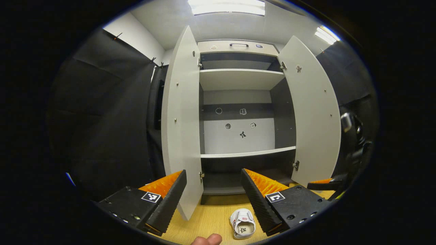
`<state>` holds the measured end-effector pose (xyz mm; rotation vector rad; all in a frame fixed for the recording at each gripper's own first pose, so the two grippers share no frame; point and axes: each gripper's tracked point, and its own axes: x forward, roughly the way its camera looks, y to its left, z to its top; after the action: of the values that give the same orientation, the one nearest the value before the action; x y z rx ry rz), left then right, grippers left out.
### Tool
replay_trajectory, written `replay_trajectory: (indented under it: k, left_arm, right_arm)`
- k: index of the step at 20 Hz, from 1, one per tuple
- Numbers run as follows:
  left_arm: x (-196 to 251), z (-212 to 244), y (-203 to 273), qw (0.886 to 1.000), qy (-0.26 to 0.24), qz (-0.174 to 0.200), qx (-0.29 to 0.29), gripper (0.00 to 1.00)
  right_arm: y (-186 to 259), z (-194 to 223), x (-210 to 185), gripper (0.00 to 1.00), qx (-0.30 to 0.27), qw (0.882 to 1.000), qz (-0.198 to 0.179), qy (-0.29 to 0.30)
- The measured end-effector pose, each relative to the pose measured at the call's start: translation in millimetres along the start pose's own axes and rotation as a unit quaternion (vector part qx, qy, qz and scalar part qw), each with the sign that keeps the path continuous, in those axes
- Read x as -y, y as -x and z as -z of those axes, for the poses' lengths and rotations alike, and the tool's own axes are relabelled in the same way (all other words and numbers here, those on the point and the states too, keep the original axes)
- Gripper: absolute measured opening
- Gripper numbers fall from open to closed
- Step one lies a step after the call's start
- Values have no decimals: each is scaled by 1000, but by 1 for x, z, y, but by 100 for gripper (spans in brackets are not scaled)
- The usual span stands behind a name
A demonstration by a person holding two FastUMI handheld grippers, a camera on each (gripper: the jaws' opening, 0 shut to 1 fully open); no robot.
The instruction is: Grab one shoe with the right hand and put it into the shoe cabinet, grab the other shoe with the left hand and put it into the shoe cabinet; then close the right door with the right hand and the left door with the left hand.
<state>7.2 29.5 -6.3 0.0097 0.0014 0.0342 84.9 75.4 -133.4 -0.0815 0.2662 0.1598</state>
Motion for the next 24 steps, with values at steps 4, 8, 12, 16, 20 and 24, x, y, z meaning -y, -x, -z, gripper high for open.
replay_trajectory:
  k: [4,8,12,16,20,24]
  left_arm:
    - [-18,9,-2,1000,6,-16,-12,96]
    - [-35,14,-4,999,7,-28,-17,95]
    - [-45,23,-8,999,12,-36,-25,96]
    - [-50,31,-11,998,15,-39,-36,96]
    - [-54,37,-17,998,15,-41,-45,95]
    - [-57,45,-22,998,13,-42,-52,96]
  right_arm:
    - [-32,46,-20,99,-59,998,-23,-3]
    - [-54,83,-30,94,-98,995,-31,-15]
    - [-76,117,-31,91,-139,990,-27,-9]
    - [-95,138,-31,86,-171,984,-25,-38]
    - [-111,151,-29,74,-184,981,-23,-53]
    - [-123,156,-31,55,-188,981,-20,-43]
